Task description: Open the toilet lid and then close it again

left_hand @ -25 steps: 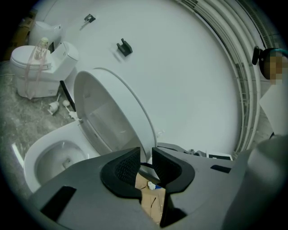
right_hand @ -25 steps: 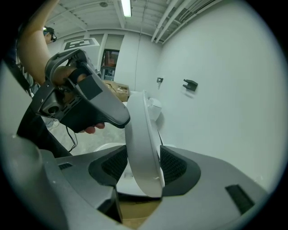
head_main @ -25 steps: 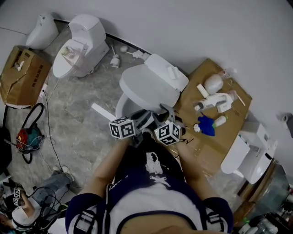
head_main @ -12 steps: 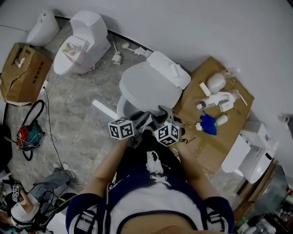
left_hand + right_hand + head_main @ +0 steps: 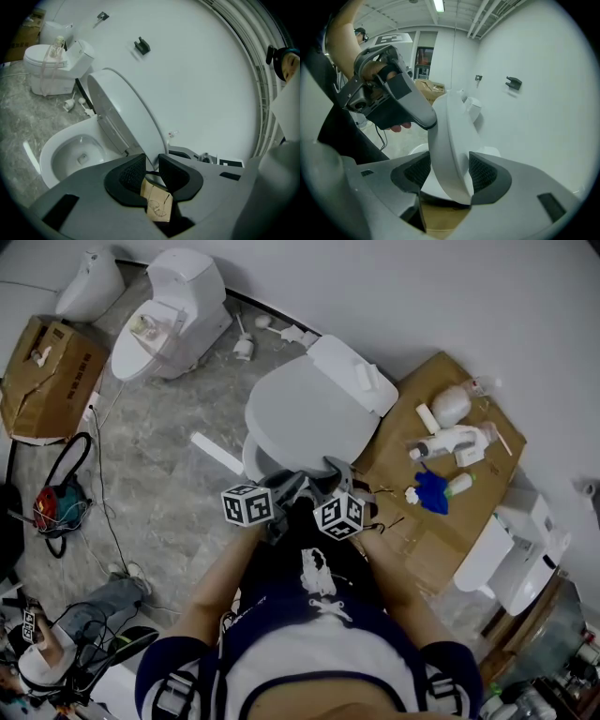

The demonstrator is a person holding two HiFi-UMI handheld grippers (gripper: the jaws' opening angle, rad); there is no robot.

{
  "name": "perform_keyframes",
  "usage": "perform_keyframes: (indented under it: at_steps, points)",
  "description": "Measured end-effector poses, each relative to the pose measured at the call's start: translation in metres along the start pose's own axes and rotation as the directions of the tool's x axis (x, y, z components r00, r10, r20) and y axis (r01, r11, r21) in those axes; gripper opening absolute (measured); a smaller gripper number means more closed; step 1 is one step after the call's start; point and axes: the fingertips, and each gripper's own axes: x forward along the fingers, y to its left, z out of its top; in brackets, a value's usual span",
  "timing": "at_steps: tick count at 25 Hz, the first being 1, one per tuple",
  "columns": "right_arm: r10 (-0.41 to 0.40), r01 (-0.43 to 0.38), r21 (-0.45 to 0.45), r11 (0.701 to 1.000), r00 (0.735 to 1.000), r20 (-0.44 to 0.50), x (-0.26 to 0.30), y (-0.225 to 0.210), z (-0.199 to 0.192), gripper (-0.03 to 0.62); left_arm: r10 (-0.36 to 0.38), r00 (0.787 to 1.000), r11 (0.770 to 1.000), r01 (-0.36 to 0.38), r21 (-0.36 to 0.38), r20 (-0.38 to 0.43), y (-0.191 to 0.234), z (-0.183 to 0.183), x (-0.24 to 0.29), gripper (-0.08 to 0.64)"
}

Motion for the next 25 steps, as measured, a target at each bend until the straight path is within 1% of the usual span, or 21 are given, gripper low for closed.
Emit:
perform_keyframes:
  at_steps: [7, 13, 17, 25]
  points:
    - [0.023, -0.026, -0.041, 0.999, 0.998, -0.053, 0.01, 0.022, -0.007, 0.233, 0.049, 0.998, 0.998, -0.049, -0.031, -0.03, 0.017, -0.018, -0.009, 0.084]
    - [0.096, -0.099, -0.039, 0.994, 0.993, -0.074, 0.014, 0.042, -0.016, 0.232, 0.101, 0.992, 0.993, -0.105, -0.05, -0.079, 0.035, -0.038, -0.015, 0.089]
    - [0.104, -0.11, -0.056, 0.992, 0.99, -0.094, 0.018, 0.046, -0.017, 0.232, 0.114, 0.988, 0.992, -0.119, -0.045, -0.101, 0.041, -0.042, -0.017, 0.092]
    - [0.14, -0.15, -0.078, 0.986, 0.982, -0.127, 0.026, 0.064, -0.023, 0.233, 0.138, 0.979, 0.987, -0.149, -0.064, -0.152, 0.056, -0.057, -0.023, 0.098]
